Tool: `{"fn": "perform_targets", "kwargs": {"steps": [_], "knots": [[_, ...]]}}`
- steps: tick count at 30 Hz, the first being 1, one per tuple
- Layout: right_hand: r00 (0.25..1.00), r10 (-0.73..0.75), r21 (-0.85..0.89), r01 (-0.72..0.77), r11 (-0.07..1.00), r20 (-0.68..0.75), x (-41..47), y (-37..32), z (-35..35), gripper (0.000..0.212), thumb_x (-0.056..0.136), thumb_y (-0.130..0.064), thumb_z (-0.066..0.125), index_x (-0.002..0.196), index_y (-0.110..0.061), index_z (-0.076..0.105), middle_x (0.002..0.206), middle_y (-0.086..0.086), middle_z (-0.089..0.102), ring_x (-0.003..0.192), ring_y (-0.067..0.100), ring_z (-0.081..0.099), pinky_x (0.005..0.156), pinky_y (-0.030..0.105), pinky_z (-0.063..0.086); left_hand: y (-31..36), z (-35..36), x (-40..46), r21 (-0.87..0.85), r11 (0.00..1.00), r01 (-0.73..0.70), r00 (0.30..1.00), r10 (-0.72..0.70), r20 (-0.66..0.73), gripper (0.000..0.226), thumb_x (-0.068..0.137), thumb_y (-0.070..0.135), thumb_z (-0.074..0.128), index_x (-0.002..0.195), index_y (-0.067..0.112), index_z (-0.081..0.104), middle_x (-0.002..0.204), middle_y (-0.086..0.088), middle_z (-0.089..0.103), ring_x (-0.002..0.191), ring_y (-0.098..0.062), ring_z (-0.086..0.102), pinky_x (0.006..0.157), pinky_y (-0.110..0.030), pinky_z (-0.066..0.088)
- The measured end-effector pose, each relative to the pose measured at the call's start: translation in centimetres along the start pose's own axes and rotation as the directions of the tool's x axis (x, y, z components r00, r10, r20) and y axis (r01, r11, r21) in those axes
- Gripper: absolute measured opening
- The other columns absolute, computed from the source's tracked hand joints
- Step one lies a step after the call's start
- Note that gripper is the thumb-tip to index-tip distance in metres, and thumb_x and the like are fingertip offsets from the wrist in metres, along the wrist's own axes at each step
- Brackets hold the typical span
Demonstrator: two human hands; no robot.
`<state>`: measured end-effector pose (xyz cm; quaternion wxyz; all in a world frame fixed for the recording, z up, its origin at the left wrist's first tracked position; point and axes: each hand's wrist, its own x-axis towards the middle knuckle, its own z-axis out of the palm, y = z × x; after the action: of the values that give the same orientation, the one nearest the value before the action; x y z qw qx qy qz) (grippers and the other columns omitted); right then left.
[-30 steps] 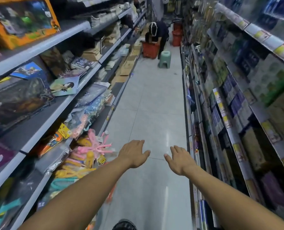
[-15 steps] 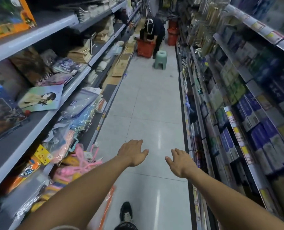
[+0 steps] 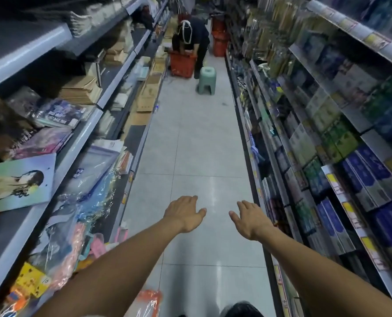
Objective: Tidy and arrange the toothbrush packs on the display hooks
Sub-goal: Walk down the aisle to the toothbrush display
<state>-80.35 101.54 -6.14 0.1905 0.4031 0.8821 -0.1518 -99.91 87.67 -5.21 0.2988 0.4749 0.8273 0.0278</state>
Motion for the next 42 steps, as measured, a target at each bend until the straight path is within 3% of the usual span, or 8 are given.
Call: {"fn": "perform_targets", "kwargs": {"steps": [8, 12, 25, 32, 42], "knots": [[1.0, 0.024, 0.029, -0.023, 0.999, -0.006, 10.5, 4.3, -3.7, 0.069, 0.109, -0.055, 0.021, 0.16, -0.008, 0.026, 0.168, 0.013, 0.027, 0.153, 0.031, 0.025, 0.127, 0.043, 0.02, 2.6, -3.9, 11.9, 0.066, 0.997, -0.027, 1.0, 0.026, 0.014, 0.075, 0.106, 0.062, 0.03, 0.168, 0.02, 0.018, 0.173, -0.005, 0.024, 0.158, -0.026, 0.025, 0.128, -0.042, 0.024], [1.0, 0.0, 0.025, 0.001, 1.0, -0.016, 16.8, 7.5, -6.9, 0.067, 0.109, -0.055, 0.022, 0.157, -0.009, 0.032, 0.162, 0.012, 0.035, 0.149, 0.032, 0.031, 0.124, 0.043, 0.023, 5.1, -6.6, 18.9, 0.069, 0.998, -0.01, 1.0, 0.009, 0.019, 0.076, 0.105, 0.063, 0.03, 0.167, 0.02, 0.019, 0.173, -0.005, 0.024, 0.158, -0.026, 0.024, 0.127, -0.043, 0.024], [0.995, -0.099, 0.0, 0.099, 0.995, 0.031, 36.0, 17.9, -18.1, 0.067, 0.109, -0.053, 0.025, 0.16, -0.009, 0.027, 0.165, 0.012, 0.03, 0.152, 0.031, 0.027, 0.125, 0.043, 0.02, 13.2, -14.9, 37.8, 0.144, 0.989, 0.04, 0.999, -0.038, -0.017, 0.076, 0.105, 0.063, 0.033, 0.166, 0.02, 0.02, 0.17, -0.005, 0.031, 0.155, -0.027, 0.03, 0.126, -0.044, 0.027], [0.991, -0.121, -0.004, 0.121, 0.993, 0.052, 44.0, 19.1, -21.5, 0.066, 0.109, -0.053, 0.026, 0.158, -0.009, 0.03, 0.163, 0.011, 0.033, 0.15, 0.03, 0.029, 0.125, 0.042, 0.021, 13.7, -19.6, 45.7, 0.104, 0.992, 0.068, 0.997, -0.064, -0.041, 0.077, 0.105, 0.064, 0.035, 0.167, 0.021, 0.018, 0.171, -0.005, 0.028, 0.157, -0.026, 0.027, 0.126, -0.045, 0.028], [0.996, -0.069, -0.014, 0.07, 0.997, 0.058, 58.6, 18.4, -27.4, 0.065, 0.108, -0.053, 0.028, 0.155, -0.009, 0.033, 0.161, 0.012, 0.036, 0.148, 0.033, 0.031, 0.124, 0.045, 0.023, 13.0, -27.8, 60.9, 0.052, 0.998, -0.045, 0.998, 0.047, -0.042, 0.077, 0.106, 0.061, 0.035, 0.167, 0.018, 0.019, 0.172, -0.005, 0.027, 0.158, -0.025, 0.023, 0.125, -0.043, 0.027]]}}
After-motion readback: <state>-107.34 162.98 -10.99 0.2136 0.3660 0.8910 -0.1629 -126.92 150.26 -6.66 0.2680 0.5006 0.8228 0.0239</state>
